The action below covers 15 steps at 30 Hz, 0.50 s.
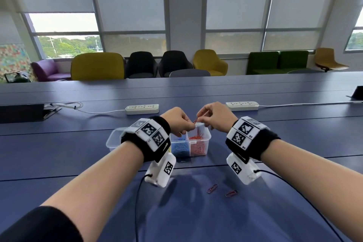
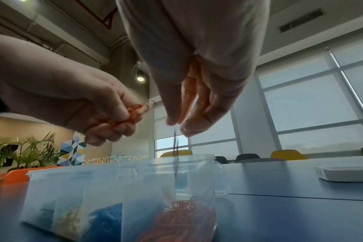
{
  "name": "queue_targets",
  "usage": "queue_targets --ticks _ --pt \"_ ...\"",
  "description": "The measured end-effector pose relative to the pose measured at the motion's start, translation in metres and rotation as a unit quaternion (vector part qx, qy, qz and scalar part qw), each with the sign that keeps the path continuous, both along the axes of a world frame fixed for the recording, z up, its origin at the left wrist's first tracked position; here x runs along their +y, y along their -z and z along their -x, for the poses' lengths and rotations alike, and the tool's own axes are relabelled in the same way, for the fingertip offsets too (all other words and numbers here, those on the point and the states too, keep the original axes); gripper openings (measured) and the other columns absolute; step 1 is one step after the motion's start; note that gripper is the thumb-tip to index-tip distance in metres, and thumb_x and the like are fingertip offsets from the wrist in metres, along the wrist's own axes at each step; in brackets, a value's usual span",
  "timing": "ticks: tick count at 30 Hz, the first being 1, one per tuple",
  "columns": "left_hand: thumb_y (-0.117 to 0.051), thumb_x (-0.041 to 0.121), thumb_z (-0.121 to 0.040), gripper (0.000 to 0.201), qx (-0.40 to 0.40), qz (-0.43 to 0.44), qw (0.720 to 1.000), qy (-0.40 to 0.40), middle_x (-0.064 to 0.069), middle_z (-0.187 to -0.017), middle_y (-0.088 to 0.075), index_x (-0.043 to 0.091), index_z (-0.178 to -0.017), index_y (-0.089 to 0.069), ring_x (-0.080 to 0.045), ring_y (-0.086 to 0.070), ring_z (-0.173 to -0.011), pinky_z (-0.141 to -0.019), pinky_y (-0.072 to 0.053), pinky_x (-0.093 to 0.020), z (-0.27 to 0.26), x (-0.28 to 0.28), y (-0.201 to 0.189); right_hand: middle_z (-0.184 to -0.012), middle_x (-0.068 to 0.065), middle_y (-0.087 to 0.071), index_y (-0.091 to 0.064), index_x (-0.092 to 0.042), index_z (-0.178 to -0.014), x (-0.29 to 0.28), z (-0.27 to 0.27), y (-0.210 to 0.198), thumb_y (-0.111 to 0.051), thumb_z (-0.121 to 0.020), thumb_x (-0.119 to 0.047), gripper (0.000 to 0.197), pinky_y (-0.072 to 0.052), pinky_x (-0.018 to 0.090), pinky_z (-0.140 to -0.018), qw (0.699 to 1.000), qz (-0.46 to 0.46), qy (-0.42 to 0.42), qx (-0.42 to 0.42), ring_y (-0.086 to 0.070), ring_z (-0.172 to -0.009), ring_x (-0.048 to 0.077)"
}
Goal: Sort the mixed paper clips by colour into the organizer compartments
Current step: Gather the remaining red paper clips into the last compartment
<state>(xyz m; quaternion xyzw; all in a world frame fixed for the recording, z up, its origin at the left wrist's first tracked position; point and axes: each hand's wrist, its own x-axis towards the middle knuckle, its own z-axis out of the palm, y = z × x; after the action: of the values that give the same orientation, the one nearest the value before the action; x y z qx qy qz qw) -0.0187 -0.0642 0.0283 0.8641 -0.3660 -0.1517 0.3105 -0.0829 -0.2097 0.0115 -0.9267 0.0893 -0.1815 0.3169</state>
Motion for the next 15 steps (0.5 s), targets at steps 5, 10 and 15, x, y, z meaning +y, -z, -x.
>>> queue_targets --ticks 5,10,15 --pt "-0.056 0.008 -0.089 0.020 -0.021 -0.050 0.998 0.011 -0.007 -0.082 -0.065 0.002 -0.103 -0.069 -0.015 -0.058 -0.068 -0.059 -0.049 -0.019 0.000 -0.010 0.013 -0.075 -0.002 -0.061 -0.062 -0.016 -0.085 -0.006 0.029 0.002 -0.062 -0.088 -0.022 0.007 -0.041 0.014 -0.056 0.998 0.060 0.003 0.024 -0.052 -0.056 0.003" --pt "-0.056 0.012 -0.086 0.018 -0.172 0.038 0.982 0.076 0.003 -0.092 -0.067 0.013 -0.098 -0.070 -0.001 -0.055 -0.072 -0.069 -0.035 -0.006 0.037 0.003 0.016 -0.075 0.002 -0.067 -0.067 -0.011 -0.090 0.001 0.075 0.004 -0.071 -0.082 -0.028 0.019 -0.044 0.014 -0.056 0.936 0.118 -0.168 0.285 -0.054 -0.054 0.003" --pt "-0.069 0.024 -0.082 0.025 -0.102 -0.155 0.962 0.201 -0.002 -0.098 -0.068 0.012 -0.104 -0.067 -0.007 -0.053 -0.077 -0.066 -0.039 -0.013 0.069 0.012 0.037 -0.077 -0.007 -0.066 -0.065 -0.021 -0.087 0.008 0.097 0.024 -0.078 -0.072 -0.034 0.024 -0.046 0.022 -0.068 0.891 0.141 -0.201 0.381 -0.059 -0.074 0.011"
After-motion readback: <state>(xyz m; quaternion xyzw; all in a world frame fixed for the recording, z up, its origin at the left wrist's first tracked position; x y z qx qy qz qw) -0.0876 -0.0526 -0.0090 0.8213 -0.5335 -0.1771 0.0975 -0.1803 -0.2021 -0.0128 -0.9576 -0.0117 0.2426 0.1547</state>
